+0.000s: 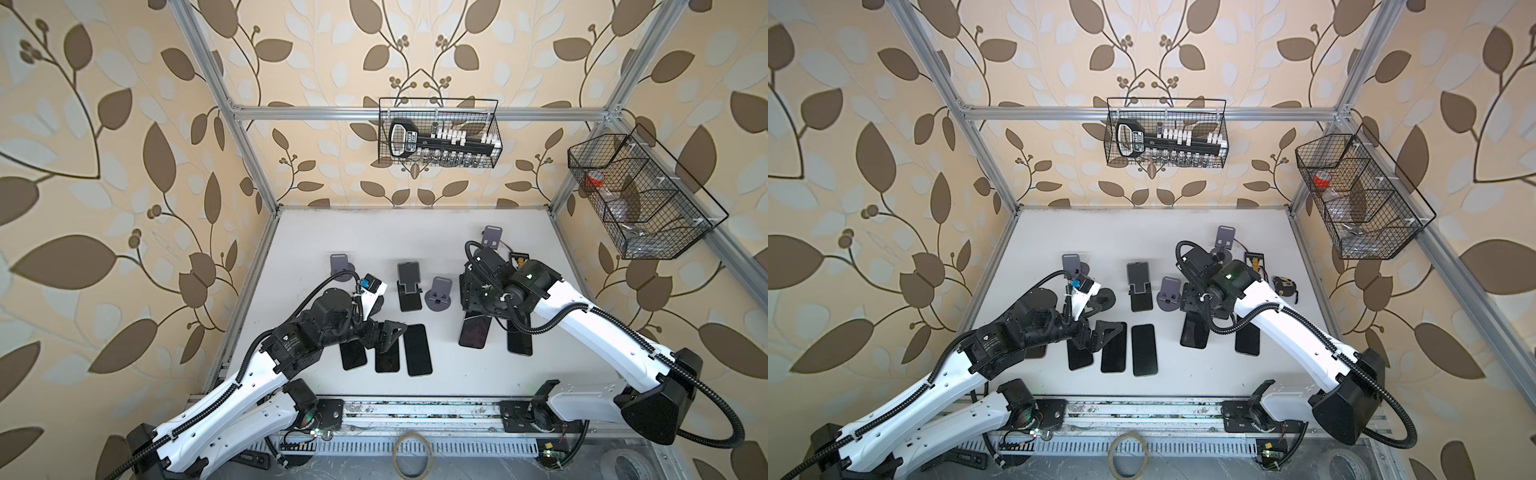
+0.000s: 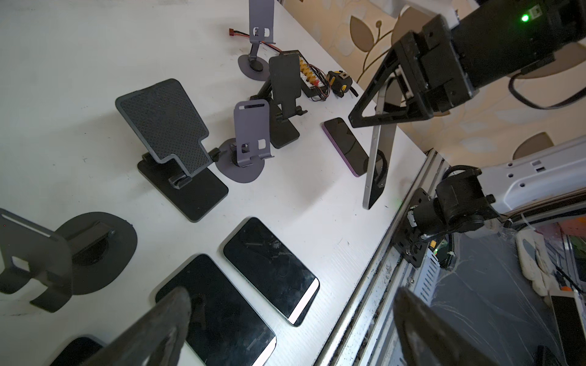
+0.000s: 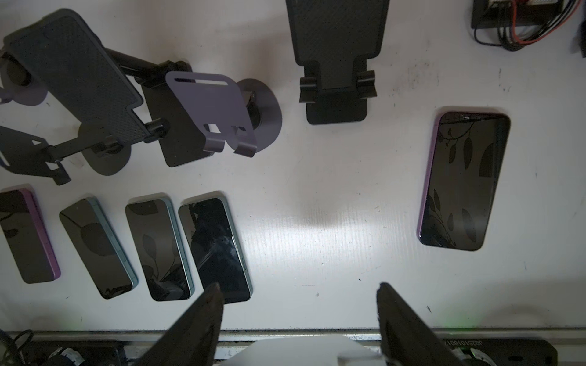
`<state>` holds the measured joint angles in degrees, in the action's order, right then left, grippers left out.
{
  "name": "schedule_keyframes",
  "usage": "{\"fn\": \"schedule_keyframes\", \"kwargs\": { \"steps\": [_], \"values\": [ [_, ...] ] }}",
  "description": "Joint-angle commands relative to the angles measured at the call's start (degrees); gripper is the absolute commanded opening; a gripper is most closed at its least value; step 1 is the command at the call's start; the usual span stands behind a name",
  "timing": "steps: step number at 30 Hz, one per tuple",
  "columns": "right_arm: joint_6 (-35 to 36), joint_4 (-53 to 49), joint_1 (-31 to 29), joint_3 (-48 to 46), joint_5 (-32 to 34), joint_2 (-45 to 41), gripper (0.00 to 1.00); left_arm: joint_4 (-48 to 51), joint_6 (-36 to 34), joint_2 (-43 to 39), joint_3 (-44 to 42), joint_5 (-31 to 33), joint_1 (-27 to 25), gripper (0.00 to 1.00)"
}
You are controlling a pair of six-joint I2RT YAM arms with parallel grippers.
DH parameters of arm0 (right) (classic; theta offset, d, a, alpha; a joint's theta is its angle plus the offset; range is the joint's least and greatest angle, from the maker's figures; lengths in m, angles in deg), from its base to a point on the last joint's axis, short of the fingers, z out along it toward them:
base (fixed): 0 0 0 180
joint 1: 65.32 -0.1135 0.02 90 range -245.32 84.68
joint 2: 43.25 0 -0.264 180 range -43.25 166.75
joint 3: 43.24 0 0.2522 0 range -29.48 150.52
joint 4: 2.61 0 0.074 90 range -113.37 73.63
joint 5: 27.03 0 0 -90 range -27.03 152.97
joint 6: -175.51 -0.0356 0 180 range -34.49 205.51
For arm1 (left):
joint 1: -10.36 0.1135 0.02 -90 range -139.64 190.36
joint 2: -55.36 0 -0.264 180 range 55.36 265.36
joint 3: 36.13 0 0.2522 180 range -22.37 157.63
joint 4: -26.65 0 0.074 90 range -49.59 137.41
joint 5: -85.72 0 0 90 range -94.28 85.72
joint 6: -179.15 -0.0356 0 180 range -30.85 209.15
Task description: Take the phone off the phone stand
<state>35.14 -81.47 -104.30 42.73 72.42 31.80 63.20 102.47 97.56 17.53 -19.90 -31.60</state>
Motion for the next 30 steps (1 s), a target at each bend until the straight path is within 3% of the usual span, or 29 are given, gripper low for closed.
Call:
{"fn": "schedule_keyframes", "kwargs": {
  "steps": [1, 16, 30],
  "values": [
    [-2.0, 1.2, -0.6, -0.9, -1.8, 0.4, 0.6, 0.1, 1.9, -1.1, -0.7, -0.4, 0.0, 0.99],
    [0.6, 3.1, -4.3, 0.6, -4.4, 8.1, 0.6, 6.8, 5.0, -1.0, 0.7, 1.3, 0.0, 0.99],
    [6.8, 6.3, -4.7, -1.4, -6.5, 15.5, 0.57, 10.3, 5.5, -7.0, 0.2, 2.0, 0.0, 0.99]
  ]
}}
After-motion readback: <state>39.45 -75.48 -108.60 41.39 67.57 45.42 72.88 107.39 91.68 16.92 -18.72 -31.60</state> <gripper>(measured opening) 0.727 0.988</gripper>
